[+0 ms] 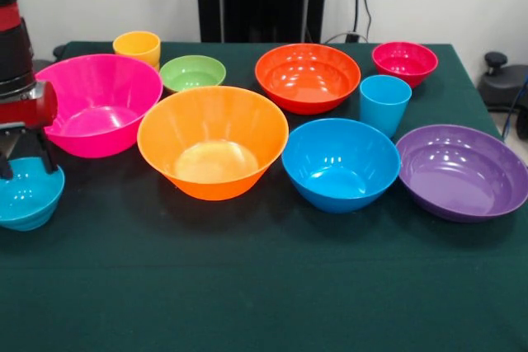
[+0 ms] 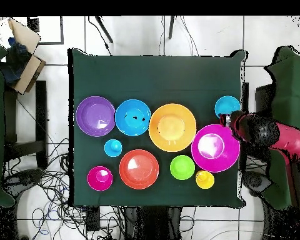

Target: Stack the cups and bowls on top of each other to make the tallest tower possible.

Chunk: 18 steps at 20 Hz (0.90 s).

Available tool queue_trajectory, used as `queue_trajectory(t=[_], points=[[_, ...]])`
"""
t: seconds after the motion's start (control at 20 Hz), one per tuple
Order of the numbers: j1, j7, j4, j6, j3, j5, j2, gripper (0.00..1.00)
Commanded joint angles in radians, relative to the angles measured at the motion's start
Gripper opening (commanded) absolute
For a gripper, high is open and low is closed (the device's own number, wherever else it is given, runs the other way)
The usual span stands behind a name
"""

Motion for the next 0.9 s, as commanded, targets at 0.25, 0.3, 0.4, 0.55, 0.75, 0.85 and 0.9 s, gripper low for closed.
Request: queue_trajectory(t=[0.25,0.3,0.4,0.55,0.75,0.85,0.9], points=[[0.019,-0.308,-0.003,-0.095,0.015,-0.119,0.111,1.00],[0.019,-0.309,-0.005,-0.099,0.014,-0.121,0.115,1.00],[0.014,-0.313,-0.004,-0.108,0.014,-0.126,0.123,1.00],[0.010,-0.311,-0.001,-0.122,0.012,-0.133,0.132,1.00],[0.006,-0.308,0.007,-0.120,0.012,-0.130,0.125,1.00],[0.006,-0.307,0.011,-0.116,0.012,-0.125,0.118,1.00],[0.006,-0.307,0.011,-0.113,0.013,-0.124,0.117,1.00]])
